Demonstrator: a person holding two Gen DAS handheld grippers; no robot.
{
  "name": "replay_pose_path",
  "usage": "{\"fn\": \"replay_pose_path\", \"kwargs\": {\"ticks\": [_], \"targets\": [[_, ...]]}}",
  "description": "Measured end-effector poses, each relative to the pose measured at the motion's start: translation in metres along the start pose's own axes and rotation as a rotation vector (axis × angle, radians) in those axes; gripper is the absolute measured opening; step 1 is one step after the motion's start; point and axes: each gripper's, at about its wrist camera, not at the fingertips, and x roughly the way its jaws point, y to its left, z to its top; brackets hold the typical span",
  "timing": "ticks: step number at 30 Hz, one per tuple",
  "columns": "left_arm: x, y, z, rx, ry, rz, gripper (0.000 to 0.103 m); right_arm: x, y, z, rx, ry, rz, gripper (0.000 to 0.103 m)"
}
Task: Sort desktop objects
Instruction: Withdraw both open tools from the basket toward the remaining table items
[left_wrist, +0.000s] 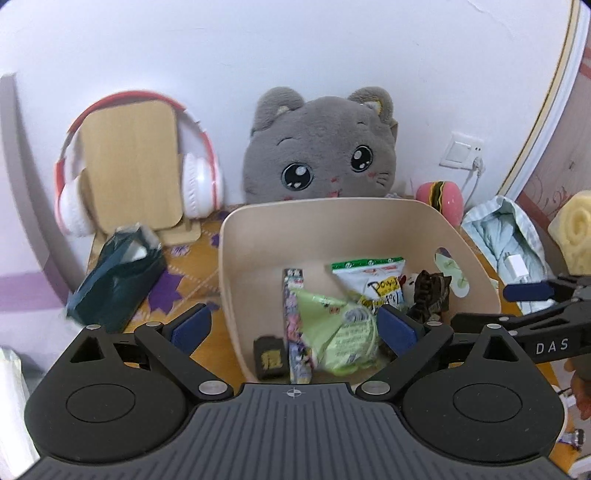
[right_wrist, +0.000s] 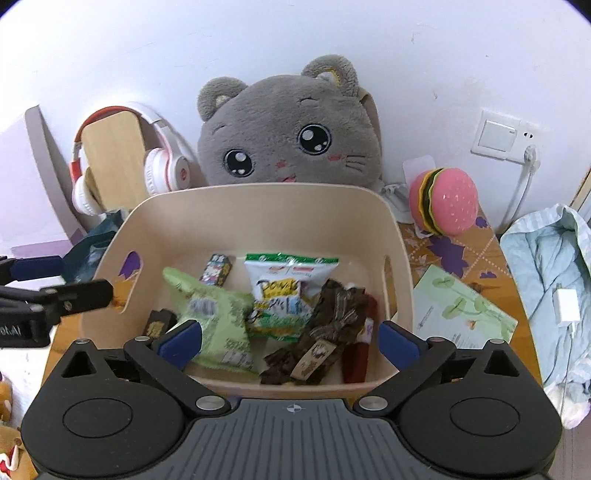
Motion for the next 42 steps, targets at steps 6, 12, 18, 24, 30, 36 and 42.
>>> {"fn": "replay_pose_path", "kwargs": {"ticks": [6, 12, 18, 24, 30, 36, 42], "targets": [[-0.006, 0.02, -0.026, 0.012, 0.051, 0.026, 0.098, 0.0, 0.011, -0.024, 0.012, 0.044, 0.02, 0.103], [0.003, 0.032, -0.051, 0.047, 0.112, 0.07, 0.098, 0.012, 0.025, -0.045, 0.01, 0.107, 0.017, 0.103], [0.018, 0.038, -0.07, 0.097, 0.17, 0.117, 0.098, 0.025, 0.035, -0.055, 0.016, 0.155, 0.002, 0.103], [0.036, 0.046, -0.08, 0.1, 0.225, 0.124, 0.098, 0.039, 0.042, -0.063, 0.018, 0.197, -0.021, 0.103], [0.055, 0.045, -0.083, 0.1, 0.253, 0.107, 0.098, 0.054, 0.045, -0.069, 0.039, 0.246, -0.046, 0.103], [0.075, 0.045, -0.088, 0.104, 0.292, 0.109, 0.098, 0.065, 0.046, -0.073, 0.051, 0.28, -0.068, 0.103], [0.086, 0.043, -0.09, 0.11, 0.307, 0.096, 0.098, 0.075, 0.044, -0.076, 0.072, 0.308, -0.08, 0.103]]}}
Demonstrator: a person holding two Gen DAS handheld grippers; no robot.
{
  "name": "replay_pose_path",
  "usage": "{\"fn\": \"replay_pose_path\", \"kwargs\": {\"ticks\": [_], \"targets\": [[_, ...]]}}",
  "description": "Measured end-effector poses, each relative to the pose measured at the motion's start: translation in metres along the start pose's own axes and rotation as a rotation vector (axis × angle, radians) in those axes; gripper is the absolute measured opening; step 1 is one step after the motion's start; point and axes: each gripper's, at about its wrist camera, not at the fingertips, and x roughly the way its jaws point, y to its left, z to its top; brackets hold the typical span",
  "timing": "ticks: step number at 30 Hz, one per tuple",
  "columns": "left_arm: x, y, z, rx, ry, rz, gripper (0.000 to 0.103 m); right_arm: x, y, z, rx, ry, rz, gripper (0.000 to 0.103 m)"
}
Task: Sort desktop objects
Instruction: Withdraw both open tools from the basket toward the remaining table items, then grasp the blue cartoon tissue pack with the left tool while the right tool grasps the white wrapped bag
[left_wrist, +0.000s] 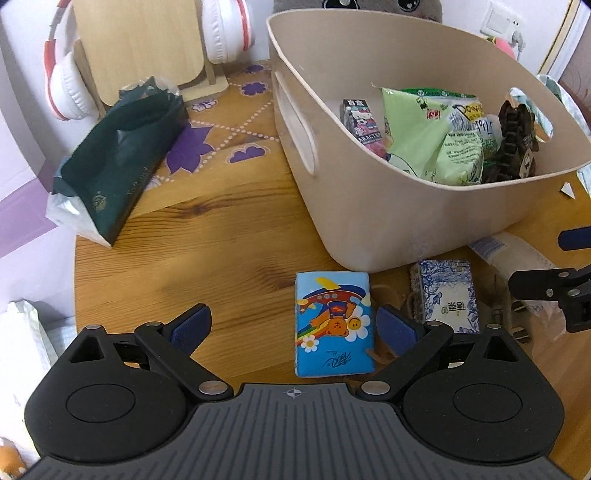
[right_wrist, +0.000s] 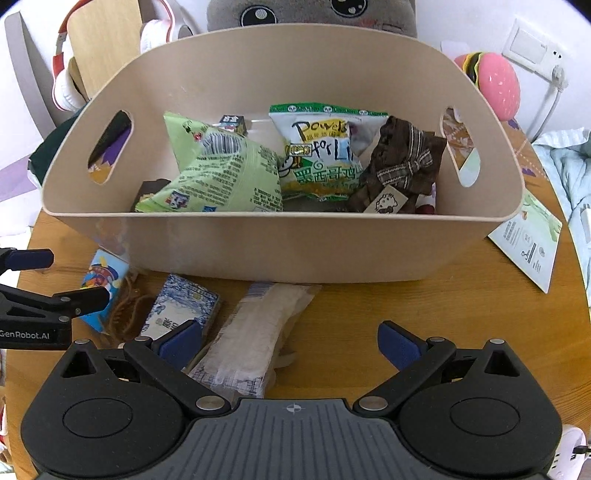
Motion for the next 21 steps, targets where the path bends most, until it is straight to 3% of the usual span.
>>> {"fn": "replay_pose_path", "kwargs": {"ticks": [11, 21], "targets": [[0.021, -0.003, 0.002, 0.02, 0.047, 0.022, 0.098, 0.015, 0.005, 0.002, -0.017, 0.034, -0.03, 0.103], [0.027, -0.003, 0.005, 0.002, 0.046, 0.023, 0.098, 0.031, 0.003, 0.002, 0.016, 0.092, 0.002, 0.09]]}}
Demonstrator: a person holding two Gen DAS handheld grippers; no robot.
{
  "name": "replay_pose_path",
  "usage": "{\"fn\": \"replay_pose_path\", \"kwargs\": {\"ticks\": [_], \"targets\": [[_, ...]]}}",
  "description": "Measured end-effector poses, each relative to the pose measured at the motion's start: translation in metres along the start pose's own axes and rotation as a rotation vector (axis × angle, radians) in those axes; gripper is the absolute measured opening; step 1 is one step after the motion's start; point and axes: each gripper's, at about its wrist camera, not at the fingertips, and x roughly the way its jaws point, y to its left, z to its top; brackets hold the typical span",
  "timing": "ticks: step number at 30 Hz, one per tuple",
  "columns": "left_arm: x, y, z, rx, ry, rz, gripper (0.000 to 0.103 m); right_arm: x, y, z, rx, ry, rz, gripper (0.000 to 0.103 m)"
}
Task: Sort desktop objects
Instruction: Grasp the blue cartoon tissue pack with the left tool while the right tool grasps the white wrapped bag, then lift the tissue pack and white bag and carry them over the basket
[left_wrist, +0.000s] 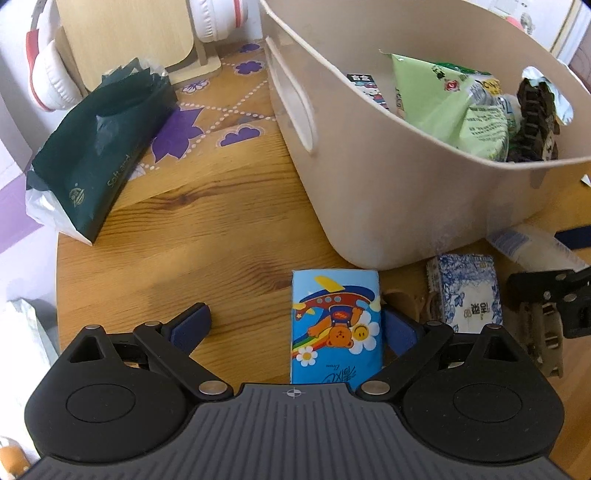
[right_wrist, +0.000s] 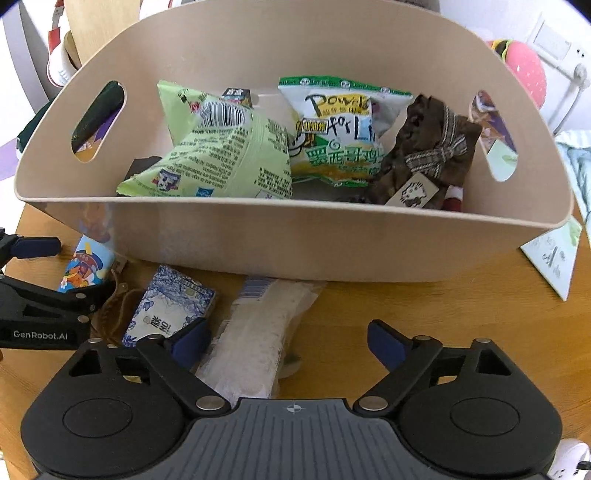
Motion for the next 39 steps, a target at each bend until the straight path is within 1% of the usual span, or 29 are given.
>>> {"fn": "replay_pose_path", "kwargs": {"ticks": [5, 6, 7, 11, 12, 13, 15, 16, 18, 19, 21, 22, 23, 24, 25, 26, 32, 36, 39], "targets": [[0.002, -0.001, 0.005, -0.012, 0.027, 0.008, 0.099, 0.005, -0.005, 0.0, 0.053, 0.028, 0.047, 0.078], [0.003, -0.001, 0.007, -0.012, 0.032, 0.008, 0.099, 0.005, -0.008, 0.0, 0.063, 0.034, 0.051, 0.072], [0.004, -0.001, 0.007, -0.014, 0.036, 0.008, 0.099, 0.005, -0.01, 0.0, 0.071, 0.037, 0.055, 0.064], [0.004, 0.0, 0.007, -0.012, 0.037, 0.01, 0.099, 0.008, -0.022, 0.001, 0.107, 0.056, 0.074, 0.053], [0.004, -0.001, 0.007, -0.012, 0.035, 0.01, 0.099, 0.008, -0.024, 0.001, 0.108, 0.056, 0.075, 0.047], [0.003, -0.001, 0.006, -0.014, 0.031, 0.011, 0.098, 0.007, -0.025, 0.0, 0.109, 0.056, 0.076, 0.039], [0.002, -0.002, 0.004, -0.016, 0.021, 0.011, 0.094, 0.007, -0.029, -0.001, 0.123, 0.055, 0.079, 0.032], [0.0, -0.003, 0.003, -0.015, 0.015, 0.01, 0.093, 0.007, -0.032, -0.001, 0.131, 0.054, 0.08, 0.032], [-0.003, -0.006, 0.002, -0.009, 0.001, 0.007, 0.081, 0.007, -0.037, -0.004, 0.149, 0.051, 0.082, 0.031], [-0.005, -0.007, 0.002, -0.007, -0.006, 0.005, 0.078, 0.006, -0.04, -0.005, 0.156, 0.051, 0.082, 0.031], [-0.007, -0.009, 0.002, -0.003, -0.012, 0.003, 0.069, 0.006, -0.044, -0.007, 0.166, 0.053, 0.08, 0.031], [-0.008, -0.01, 0.002, -0.003, -0.013, 0.002, 0.068, 0.006, -0.046, -0.008, 0.171, 0.053, 0.079, 0.031], [-0.009, -0.01, 0.002, -0.003, -0.015, 0.003, 0.063, 0.006, -0.048, -0.009, 0.175, 0.053, 0.078, 0.031], [-0.01, -0.01, 0.002, -0.005, -0.02, 0.003, 0.055, 0.006, -0.05, -0.01, 0.182, 0.056, 0.077, 0.031], [-0.011, -0.01, 0.002, -0.007, -0.026, 0.003, 0.048, 0.006, -0.052, -0.011, 0.186, 0.057, 0.076, 0.03], [-0.012, -0.01, 0.002, -0.011, -0.024, 0.004, 0.047, 0.006, -0.054, -0.012, 0.191, 0.056, 0.077, 0.03], [-0.014, -0.01, 0.0, -0.034, -0.013, 0.003, 0.047, 0.001, -0.065, -0.018, 0.207, 0.046, 0.083, 0.03], [-0.017, -0.004, -0.005, -0.091, -0.007, -0.037, 0.047, -0.003, -0.072, -0.021, 0.212, 0.032, 0.085, 0.03], [-0.022, 0.0, -0.009, -0.122, -0.005, -0.042, 0.047, -0.006, -0.079, -0.022, 0.217, 0.024, 0.088, 0.03]]}}
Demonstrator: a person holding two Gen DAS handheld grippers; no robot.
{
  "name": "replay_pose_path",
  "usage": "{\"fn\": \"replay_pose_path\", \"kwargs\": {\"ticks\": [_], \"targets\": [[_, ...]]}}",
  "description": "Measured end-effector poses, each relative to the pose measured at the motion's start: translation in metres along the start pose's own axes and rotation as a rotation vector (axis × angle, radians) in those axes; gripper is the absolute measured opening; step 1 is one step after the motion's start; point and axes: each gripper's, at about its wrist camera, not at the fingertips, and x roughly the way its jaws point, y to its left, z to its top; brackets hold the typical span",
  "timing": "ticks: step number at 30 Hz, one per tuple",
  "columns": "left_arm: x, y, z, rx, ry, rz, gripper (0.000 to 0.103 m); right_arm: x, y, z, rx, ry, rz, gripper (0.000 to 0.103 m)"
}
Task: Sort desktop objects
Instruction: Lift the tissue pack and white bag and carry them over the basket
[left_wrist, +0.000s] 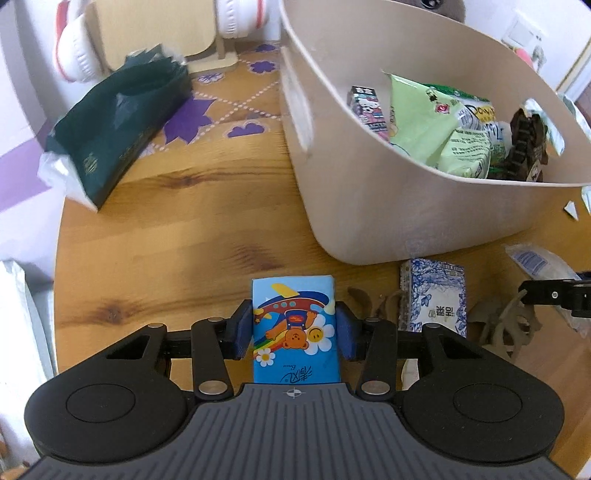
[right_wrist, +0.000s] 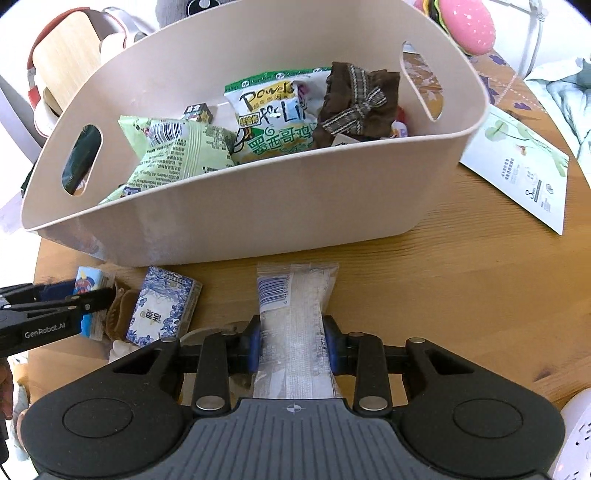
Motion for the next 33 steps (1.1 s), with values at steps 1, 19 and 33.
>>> {"fn": "replay_pose_path", "kwargs": {"ticks": [1, 19, 33], "targets": [[-0.002, 0.001, -0.001, -0.004, -0.002, 0.003, 0.047, -0.002, -0.006, -0.014, 0.002, -0.004, 0.002, 0.03], [-0.057, 0.012, -0.011, 0.005, -0.081, -0.001, 0.047, -0.029, -0.025, -0.018, -0.015, -0.026, 0.008, 0.03], [-0.109, -0.017, 0.009, 0.084, -0.19, -0.036, 0.047, -0.075, -0.034, -0.019, -0.007, -0.114, 0.009, 0.03]]}}
